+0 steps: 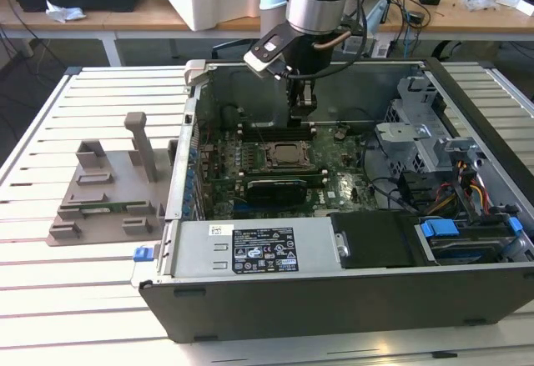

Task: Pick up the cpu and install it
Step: 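Close the cpu cover, then install the first cpu locking lever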

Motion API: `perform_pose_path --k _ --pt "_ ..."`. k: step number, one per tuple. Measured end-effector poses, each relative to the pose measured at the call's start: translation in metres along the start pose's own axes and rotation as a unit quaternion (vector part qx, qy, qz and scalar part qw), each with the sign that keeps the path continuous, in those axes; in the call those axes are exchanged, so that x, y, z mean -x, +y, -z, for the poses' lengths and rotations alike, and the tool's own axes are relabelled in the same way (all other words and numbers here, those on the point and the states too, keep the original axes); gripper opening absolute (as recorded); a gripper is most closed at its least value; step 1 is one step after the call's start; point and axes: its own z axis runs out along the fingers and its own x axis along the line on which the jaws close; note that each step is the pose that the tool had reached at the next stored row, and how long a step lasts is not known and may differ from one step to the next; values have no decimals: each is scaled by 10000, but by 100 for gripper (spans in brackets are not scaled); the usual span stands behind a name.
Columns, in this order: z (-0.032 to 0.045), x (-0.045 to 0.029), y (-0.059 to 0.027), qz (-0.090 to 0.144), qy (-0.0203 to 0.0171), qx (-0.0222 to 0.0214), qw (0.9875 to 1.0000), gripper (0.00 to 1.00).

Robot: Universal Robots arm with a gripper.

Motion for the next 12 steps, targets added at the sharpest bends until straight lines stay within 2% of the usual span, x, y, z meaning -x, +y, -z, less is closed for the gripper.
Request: perform_pose_path --k 5,6,8,9,10,12 --pt "1 0 0 83 -6 -1 10000 11" --pt "0 0 0 404 -28 -5 9992 11" --pt "0 0 0 792 -56 -10 9968 11" --pt "0 0 0 1103 -77 -13 9939 11" --pt "0 0 0 1241 -86 -15 9922 11" --pt "0 0 0 1399 -98 -17 9901 11"
